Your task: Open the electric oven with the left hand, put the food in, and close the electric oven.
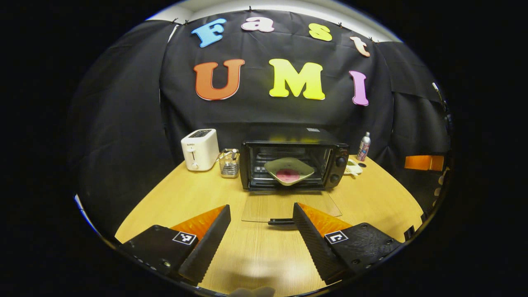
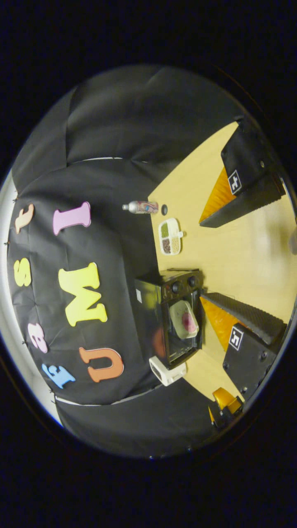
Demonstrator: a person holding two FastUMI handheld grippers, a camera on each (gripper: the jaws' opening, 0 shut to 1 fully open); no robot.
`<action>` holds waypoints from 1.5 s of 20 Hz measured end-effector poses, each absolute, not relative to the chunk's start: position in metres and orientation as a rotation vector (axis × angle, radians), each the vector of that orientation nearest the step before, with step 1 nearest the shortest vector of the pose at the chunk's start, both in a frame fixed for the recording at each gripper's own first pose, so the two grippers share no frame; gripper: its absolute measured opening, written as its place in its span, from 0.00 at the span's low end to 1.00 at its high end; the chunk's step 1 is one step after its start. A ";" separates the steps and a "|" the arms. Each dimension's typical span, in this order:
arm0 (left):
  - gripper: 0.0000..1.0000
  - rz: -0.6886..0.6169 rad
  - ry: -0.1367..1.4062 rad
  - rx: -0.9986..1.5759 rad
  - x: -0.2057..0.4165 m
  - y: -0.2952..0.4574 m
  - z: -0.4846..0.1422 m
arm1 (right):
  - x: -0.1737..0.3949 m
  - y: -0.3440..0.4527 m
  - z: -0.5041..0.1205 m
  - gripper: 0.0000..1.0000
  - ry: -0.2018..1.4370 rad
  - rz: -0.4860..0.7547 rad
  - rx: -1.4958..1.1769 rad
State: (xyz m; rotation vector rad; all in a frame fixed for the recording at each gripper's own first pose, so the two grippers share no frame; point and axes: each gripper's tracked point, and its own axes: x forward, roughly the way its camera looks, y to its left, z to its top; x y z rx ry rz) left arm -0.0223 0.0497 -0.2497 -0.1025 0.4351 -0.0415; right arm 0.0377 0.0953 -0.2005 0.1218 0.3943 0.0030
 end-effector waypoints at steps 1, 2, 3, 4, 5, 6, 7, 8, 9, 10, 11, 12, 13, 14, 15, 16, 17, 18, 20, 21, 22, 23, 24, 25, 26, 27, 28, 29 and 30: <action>0.96 -0.060 0.448 -0.110 -0.020 0.042 -0.261 | 0.031 0.090 -0.200 0.95 0.395 -0.006 0.117; 0.96 -0.079 0.467 -0.115 -0.020 0.033 -0.271 | 0.025 0.085 -0.198 0.95 0.394 -0.018 0.118; 0.96 -0.094 0.483 -0.112 -0.019 0.026 -0.280 | 0.020 0.077 -0.199 0.95 0.391 -0.035 0.113; 0.96 -0.110 0.497 -0.107 -0.017 0.018 -0.291 | 0.015 0.069 -0.198 0.95 0.390 -0.050 0.107; 0.97 -0.124 0.508 -0.105 -0.015 0.011 -0.299 | 0.009 0.064 -0.201 1.00 0.397 -0.065 0.103; 0.97 -0.140 0.516 -0.105 -0.011 0.002 -0.305 | 0.002 0.059 -0.203 0.96 0.407 -0.072 0.100; 0.97 -0.152 0.525 -0.101 -0.008 -0.005 -0.313 | -0.002 0.053 -0.204 0.96 0.411 -0.081 0.097; 0.97 -0.162 0.539 -0.098 -0.007 -0.011 -0.321 | -0.007 0.047 -0.205 1.00 0.416 -0.091 0.091; 0.96 -0.171 0.553 -0.096 -0.004 -0.018 -0.330 | -0.010 0.043 -0.208 1.00 0.421 -0.096 0.093; 0.97 -0.175 0.568 -0.094 -0.001 -0.024 -0.338 | -0.014 0.039 -0.211 1.00 0.434 -0.104 0.098; 0.97 -0.176 0.585 -0.095 0.000 -0.028 -0.348 | -0.018 0.034 -0.216 0.96 0.450 -0.109 0.095; 0.97 -0.176 0.599 -0.095 0.004 -0.032 -0.357 | -0.021 0.030 -0.219 1.00 0.464 -0.110 0.084; 0.97 -0.166 0.606 -0.091 0.007 -0.033 -0.363 | -0.022 0.026 -0.220 1.00 0.476 -0.108 0.070; 0.97 -0.153 0.620 -0.088 0.011 -0.033 -0.371 | -0.023 0.023 -0.220 1.00 0.482 -0.105 0.058; 0.96 -0.151 0.633 -0.096 0.014 -0.034 -0.379 | -0.022 0.021 -0.219 1.00 0.485 -0.103 0.047; 0.96 -0.144 0.644 -0.097 0.017 -0.035 -0.385 | -0.020 0.019 -0.218 1.00 0.487 -0.099 0.039; 0.96 -0.142 0.654 -0.090 0.020 -0.036 -0.391 | -0.019 0.018 -0.218 1.00 0.488 -0.096 0.032; 0.97 -0.141 0.661 -0.081 0.022 -0.037 -0.395 | -0.018 0.017 -0.218 0.96 0.490 -0.094 0.026; 0.96 -0.144 0.673 -0.065 0.024 -0.040 -0.404 | -0.017 0.015 -0.219 0.96 0.494 -0.088 0.012; 0.97 -0.143 0.677 -0.052 0.025 -0.041 -0.406 | -0.016 0.015 -0.221 0.96 0.500 -0.087 0.003; 0.97 -0.145 0.679 -0.048 0.026 -0.042 -0.408 | -0.016 0.014 -0.221 0.96 0.504 -0.086 -0.005; 0.96 -0.145 0.681 -0.047 0.026 -0.043 -0.409 | -0.015 0.014 -0.222 0.96 0.506 -0.084 -0.006; 0.96 -0.144 0.680 -0.044 0.028 -0.044 -0.409 | -0.015 0.015 -0.223 0.96 0.510 -0.079 -0.003; 0.96 -0.145 0.677 -0.041 0.031 -0.045 -0.409 | -0.014 0.015 -0.226 0.96 0.515 -0.078 -0.004; 0.97 -0.143 0.677 -0.041 0.034 -0.045 -0.410 | -0.014 0.014 -0.227 0.96 0.519 -0.079 -0.003; 0.97 -0.137 0.688 -0.050 0.035 -0.044 -0.412 | -0.013 0.015 -0.229 0.96 0.523 -0.079 0.000; 0.97 -0.132 0.686 -0.057 0.036 -0.045 -0.412 | -0.014 0.015 -0.231 0.96 0.530 -0.077 0.000; 0.98 -0.132 0.689 -0.061 0.037 -0.045 -0.411 | -0.014 0.016 -0.233 0.96 0.537 -0.077 0.001; 0.97 -0.132 0.687 -0.061 0.038 -0.045 -0.410 | -0.015 0.016 -0.234 0.96 0.540 -0.075 0.004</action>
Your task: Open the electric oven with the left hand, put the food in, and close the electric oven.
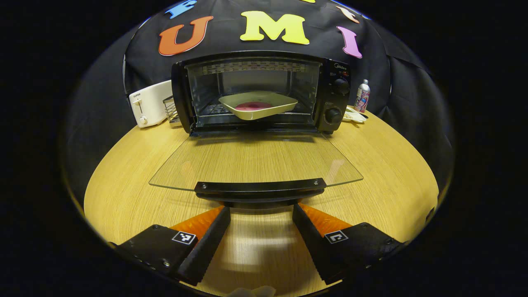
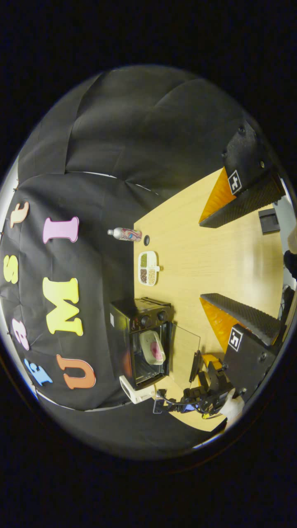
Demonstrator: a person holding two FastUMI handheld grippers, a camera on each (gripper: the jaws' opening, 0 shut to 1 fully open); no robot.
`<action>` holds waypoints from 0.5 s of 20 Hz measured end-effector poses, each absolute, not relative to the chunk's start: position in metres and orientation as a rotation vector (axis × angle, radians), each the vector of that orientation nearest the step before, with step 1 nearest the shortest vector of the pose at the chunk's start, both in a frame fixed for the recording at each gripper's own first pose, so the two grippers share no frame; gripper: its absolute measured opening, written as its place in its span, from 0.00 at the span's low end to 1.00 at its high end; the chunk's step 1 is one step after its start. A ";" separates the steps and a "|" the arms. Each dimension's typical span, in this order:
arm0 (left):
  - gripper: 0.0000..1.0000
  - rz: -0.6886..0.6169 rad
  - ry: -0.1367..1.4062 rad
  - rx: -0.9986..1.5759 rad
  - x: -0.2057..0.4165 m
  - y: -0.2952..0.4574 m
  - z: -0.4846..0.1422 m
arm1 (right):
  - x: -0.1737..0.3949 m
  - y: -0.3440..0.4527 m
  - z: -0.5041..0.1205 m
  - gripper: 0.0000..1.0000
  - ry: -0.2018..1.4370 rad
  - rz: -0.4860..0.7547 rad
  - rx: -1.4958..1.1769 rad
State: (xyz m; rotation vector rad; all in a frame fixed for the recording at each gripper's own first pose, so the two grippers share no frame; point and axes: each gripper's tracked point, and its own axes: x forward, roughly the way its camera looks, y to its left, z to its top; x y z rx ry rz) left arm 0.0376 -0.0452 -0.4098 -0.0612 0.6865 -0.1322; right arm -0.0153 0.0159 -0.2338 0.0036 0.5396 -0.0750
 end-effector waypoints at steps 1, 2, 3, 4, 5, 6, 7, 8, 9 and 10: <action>0.97 -0.133 0.690 -0.066 0.038 -0.046 -0.408 | -0.015 0.016 -0.234 0.96 0.543 -0.071 0.005; 0.98 -0.135 0.685 -0.070 0.038 -0.046 -0.405 | -0.015 0.015 -0.234 0.96 0.543 -0.072 0.008; 0.98 -0.137 0.679 -0.070 0.039 -0.045 -0.401 | -0.014 0.015 -0.234 0.96 0.542 -0.072 0.013; 0.98 -0.137 0.672 -0.069 0.040 -0.045 -0.396 | -0.013 0.016 -0.233 0.96 0.542 -0.070 0.021; 0.97 -0.136 0.661 -0.070 0.043 -0.044 -0.389 | -0.012 0.018 -0.232 0.96 0.538 -0.067 0.027; 0.98 -0.135 0.645 -0.073 0.047 -0.043 -0.381 | -0.012 0.019 -0.231 0.96 0.535 -0.066 0.029; 0.98 -0.134 0.626 -0.079 0.051 -0.043 -0.369 | -0.011 0.020 -0.231 0.96 0.535 -0.064 0.030; 0.98 -0.134 0.612 -0.087 0.056 -0.043 -0.360 | -0.011 0.020 -0.231 0.96 0.534 -0.064 0.029; 0.98 -0.132 0.597 -0.098 0.062 -0.043 -0.350 | -0.010 0.022 -0.230 0.96 0.527 -0.062 0.018; 0.98 -0.132 0.585 -0.107 0.068 -0.044 -0.340 | -0.010 0.023 -0.231 0.96 0.525 -0.059 0.014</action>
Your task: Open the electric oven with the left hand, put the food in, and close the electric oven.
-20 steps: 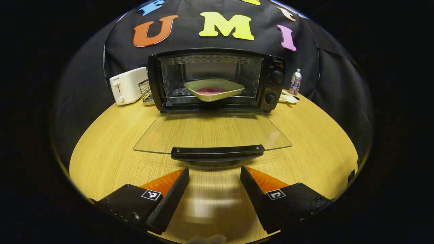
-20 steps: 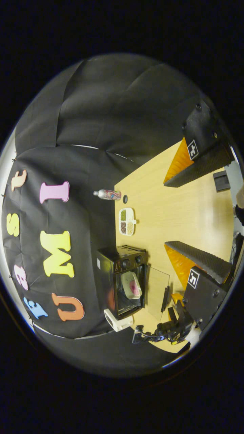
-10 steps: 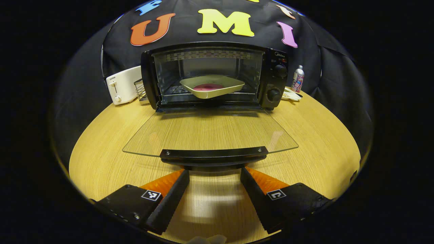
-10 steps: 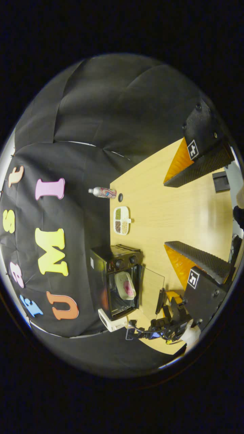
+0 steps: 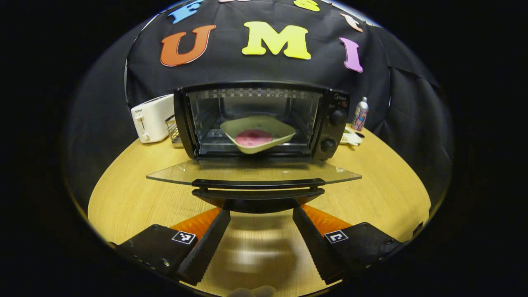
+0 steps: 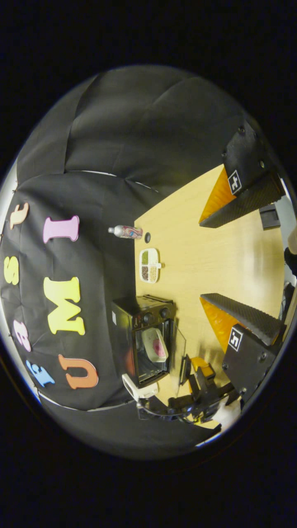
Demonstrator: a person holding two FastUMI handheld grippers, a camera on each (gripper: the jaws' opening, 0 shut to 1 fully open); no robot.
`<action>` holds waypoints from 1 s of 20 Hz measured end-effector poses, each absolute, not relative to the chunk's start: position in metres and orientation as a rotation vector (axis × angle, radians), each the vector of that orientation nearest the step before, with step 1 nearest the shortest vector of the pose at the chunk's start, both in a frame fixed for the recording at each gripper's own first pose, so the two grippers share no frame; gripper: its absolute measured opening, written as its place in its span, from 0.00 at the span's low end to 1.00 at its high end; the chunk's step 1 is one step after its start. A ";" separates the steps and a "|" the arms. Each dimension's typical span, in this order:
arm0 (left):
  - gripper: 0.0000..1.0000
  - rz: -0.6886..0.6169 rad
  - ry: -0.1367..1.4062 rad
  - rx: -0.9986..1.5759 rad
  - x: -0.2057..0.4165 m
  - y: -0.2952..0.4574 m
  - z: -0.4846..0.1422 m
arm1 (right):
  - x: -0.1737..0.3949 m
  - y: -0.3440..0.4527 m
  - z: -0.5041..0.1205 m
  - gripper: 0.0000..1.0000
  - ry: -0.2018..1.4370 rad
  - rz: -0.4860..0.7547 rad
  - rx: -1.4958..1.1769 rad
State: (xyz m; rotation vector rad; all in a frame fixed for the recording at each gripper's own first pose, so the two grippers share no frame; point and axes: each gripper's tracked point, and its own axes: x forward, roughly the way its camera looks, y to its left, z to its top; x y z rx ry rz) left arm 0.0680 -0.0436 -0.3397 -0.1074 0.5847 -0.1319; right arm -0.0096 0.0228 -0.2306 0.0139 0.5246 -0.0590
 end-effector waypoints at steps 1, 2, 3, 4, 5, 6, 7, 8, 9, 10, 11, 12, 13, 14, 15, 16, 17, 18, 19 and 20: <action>0.98 -0.131 0.561 -0.117 0.077 -0.043 -0.327 | -0.010 0.026 -0.233 0.96 0.531 -0.055 0.018; 0.98 -0.134 0.538 -0.118 0.086 -0.043 -0.314 | -0.011 0.030 -0.236 0.96 0.540 -0.051 0.030; 0.96 -0.134 0.513 -0.112 0.093 -0.042 -0.302 | -0.011 0.031 -0.236 0.96 0.545 -0.045 0.040; 0.96 -0.133 0.492 -0.107 0.101 -0.041 -0.292 | -0.012 0.032 -0.234 0.96 0.541 -0.045 0.041; 0.96 -0.134 0.475 -0.109 0.108 -0.040 -0.284 | -0.012 0.031 -0.234 0.96 0.538 -0.048 0.037; 0.96 -0.131 0.458 -0.110 0.115 -0.039 -0.277 | -0.015 0.030 -0.231 0.96 0.534 -0.049 0.035; 0.96 -0.131 0.440 -0.111 0.123 -0.037 -0.271 | -0.016 0.028 -0.231 0.96 0.533 -0.052 0.035; 0.96 -0.127 0.419 -0.104 0.129 -0.034 -0.264 | -0.016 0.027 -0.232 0.96 0.537 -0.056 0.038; 0.96 -0.126 0.402 -0.094 0.135 -0.031 -0.259 | -0.016 0.026 -0.233 0.96 0.539 -0.060 0.044; 0.96 -0.124 0.387 -0.093 0.139 -0.030 -0.254 | -0.016 0.024 -0.233 0.96 0.539 -0.065 0.048; 0.96 -0.128 0.384 -0.097 0.143 -0.030 -0.251 | -0.017 0.022 -0.232 0.96 0.539 -0.070 0.051; 0.95 -0.125 0.384 -0.098 0.144 -0.028 -0.251 | -0.018 0.021 -0.231 0.96 0.537 -0.075 0.055; 0.96 -0.126 0.389 -0.101 0.143 -0.027 -0.253 | -0.018 0.021 -0.231 0.96 0.539 -0.079 0.059; 0.95 -0.125 0.397 -0.101 0.142 -0.027 -0.255 | -0.017 0.022 -0.231 0.96 0.538 -0.081 0.064; 0.96 -0.125 0.400 -0.102 0.140 -0.025 -0.257 | -0.016 0.023 -0.230 0.96 0.535 -0.082 0.066; 0.96 -0.126 0.405 -0.100 0.138 -0.024 -0.258 | -0.015 0.024 -0.228 0.96 0.534 -0.082 0.066; 0.96 -0.126 0.408 -0.096 0.136 -0.023 -0.259 | -0.014 0.025 -0.227 0.96 0.531 -0.080 0.069; 0.96 -0.127 0.412 -0.097 0.133 -0.023 -0.260 | -0.013 0.028 -0.225 0.96 0.523 -0.077 0.072; 0.96 -0.126 0.418 -0.097 0.129 -0.022 -0.261 | -0.012 0.029 -0.225 0.96 0.522 -0.075 0.068; 0.96 -0.122 0.424 -0.096 0.125 -0.022 -0.262 | -0.012 0.032 -0.224 0.96 0.519 -0.072 0.066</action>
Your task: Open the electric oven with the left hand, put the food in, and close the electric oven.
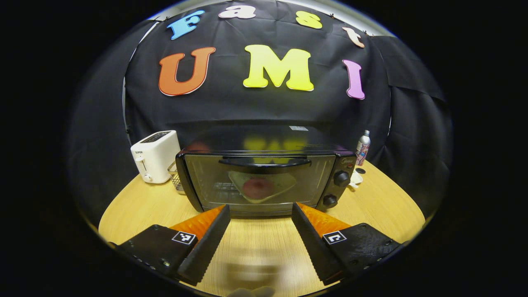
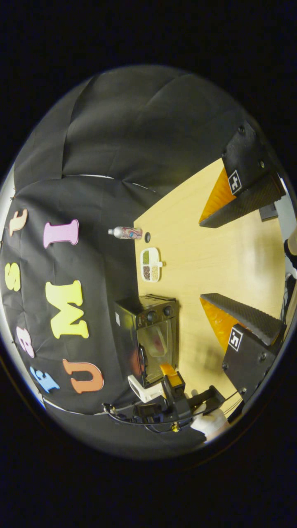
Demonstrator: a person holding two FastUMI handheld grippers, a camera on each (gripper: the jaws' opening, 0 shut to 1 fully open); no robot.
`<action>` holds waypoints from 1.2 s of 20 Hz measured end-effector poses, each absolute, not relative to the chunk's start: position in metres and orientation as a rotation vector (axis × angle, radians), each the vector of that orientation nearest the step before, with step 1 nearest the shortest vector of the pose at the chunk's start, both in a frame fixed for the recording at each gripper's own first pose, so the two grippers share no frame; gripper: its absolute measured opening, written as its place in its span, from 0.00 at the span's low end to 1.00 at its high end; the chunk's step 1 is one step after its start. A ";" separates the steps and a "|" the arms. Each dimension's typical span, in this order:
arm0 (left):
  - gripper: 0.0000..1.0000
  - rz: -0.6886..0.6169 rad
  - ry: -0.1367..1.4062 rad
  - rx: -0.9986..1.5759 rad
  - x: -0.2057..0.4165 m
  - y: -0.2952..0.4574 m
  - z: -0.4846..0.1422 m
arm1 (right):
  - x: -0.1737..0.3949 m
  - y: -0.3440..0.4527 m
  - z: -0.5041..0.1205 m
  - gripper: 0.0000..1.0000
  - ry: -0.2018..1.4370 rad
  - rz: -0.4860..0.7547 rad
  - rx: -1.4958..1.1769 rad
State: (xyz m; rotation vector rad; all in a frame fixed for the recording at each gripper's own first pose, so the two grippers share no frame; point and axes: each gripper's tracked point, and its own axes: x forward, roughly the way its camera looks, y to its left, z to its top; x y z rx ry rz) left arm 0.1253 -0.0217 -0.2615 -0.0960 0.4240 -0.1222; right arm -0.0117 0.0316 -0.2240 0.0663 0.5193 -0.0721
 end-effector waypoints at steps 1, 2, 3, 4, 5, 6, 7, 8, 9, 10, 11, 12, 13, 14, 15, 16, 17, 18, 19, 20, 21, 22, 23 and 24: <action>0.96 -0.124 0.427 -0.100 0.121 -0.023 -0.260 | -0.011 0.036 -0.222 0.96 0.513 -0.069 0.067; 0.96 -0.128 0.430 -0.105 0.117 -0.025 -0.258 | -0.012 0.038 -0.219 1.00 0.508 -0.066 0.065; 0.96 -0.132 0.427 -0.104 0.112 -0.026 -0.253 | -0.013 0.040 -0.216 0.96 0.501 -0.064 0.062; 0.96 -0.140 0.420 -0.104 0.108 -0.027 -0.247 | -0.014 0.042 -0.212 1.00 0.492 -0.059 0.059; 0.95 -0.146 0.407 -0.100 0.102 -0.028 -0.237 | -0.015 0.045 -0.206 0.96 0.477 -0.055 0.060; 0.96 -0.149 0.394 -0.092 0.095 -0.027 -0.228 | -0.015 0.046 -0.196 1.00 0.456 -0.051 0.065; 0.96 -0.149 0.379 -0.084 0.088 -0.024 -0.217 | -0.014 0.048 -0.187 0.96 0.432 -0.046 0.063; 0.96 -0.149 0.357 -0.079 0.081 -0.021 -0.203 | -0.020 0.048 -0.178 0.96 0.412 -0.037 0.060; 0.96 -0.150 0.335 -0.080 0.072 -0.020 -0.187 | -0.020 0.050 -0.169 0.96 0.391 -0.021 0.058; 0.96 -0.146 0.306 -0.079 0.064 -0.016 -0.169 | -0.019 0.050 -0.156 1.00 0.363 -0.011 0.057; 0.95 -0.137 0.280 -0.072 0.056 -0.012 -0.152 | -0.019 0.048 -0.145 0.96 0.336 -0.004 0.054; 0.95 -0.129 0.253 -0.062 0.047 -0.008 -0.133 | -0.021 0.045 -0.132 0.96 0.310 0.004 0.052; 0.95 -0.117 0.227 -0.049 0.037 -0.003 -0.115 | -0.023 0.044 -0.122 0.96 0.289 0.016 0.051; 0.95 -0.105 0.194 -0.039 0.023 0.001 -0.101 | -0.028 0.043 -0.111 0.96 0.271 0.033 0.052; 0.95 -0.092 0.172 -0.033 0.011 0.004 -0.084 | -0.032 0.040 -0.098 1.00 0.251 0.047 0.054; 0.95 -0.078 0.149 -0.033 -0.002 0.006 -0.068 | -0.037 0.035 -0.084 0.96 0.225 0.054 0.054; 0.95 -0.066 0.140 -0.041 -0.014 0.005 -0.057 | -0.041 0.027 -0.072 0.96 0.199 0.056 0.053; 0.95 -0.055 0.132 -0.054 -0.026 0.005 -0.046 | -0.046 0.021 -0.059 0.96 0.174 0.058 0.054; 0.95 -0.047 0.122 -0.066 -0.038 0.003 -0.035 | -0.052 0.016 -0.047 0.96 0.143 0.064 0.062; 0.95 -0.038 0.107 -0.068 -0.049 0.002 -0.024 | -0.058 0.010 -0.034 0.96 0.115 0.070 0.067; 0.95 -0.022 0.089 -0.064 -0.059 0.004 -0.013 | -0.063 0.001 -0.027 0.96 0.094 0.069 0.061; 0.95 -0.018 0.079 -0.062 -0.068 0.001 -0.006 | -0.069 -0.007 -0.019 0.96 0.074 0.070 0.051; 1.00 -0.010 0.075 -0.066 -0.078 -0.001 -0.003 | -0.073 -0.014 -0.014 0.96 0.057 0.068 0.040; 0.95 -0.007 0.072 -0.069 -0.086 -0.005 0.000 | -0.080 -0.021 -0.009 0.96 0.043 0.068 0.029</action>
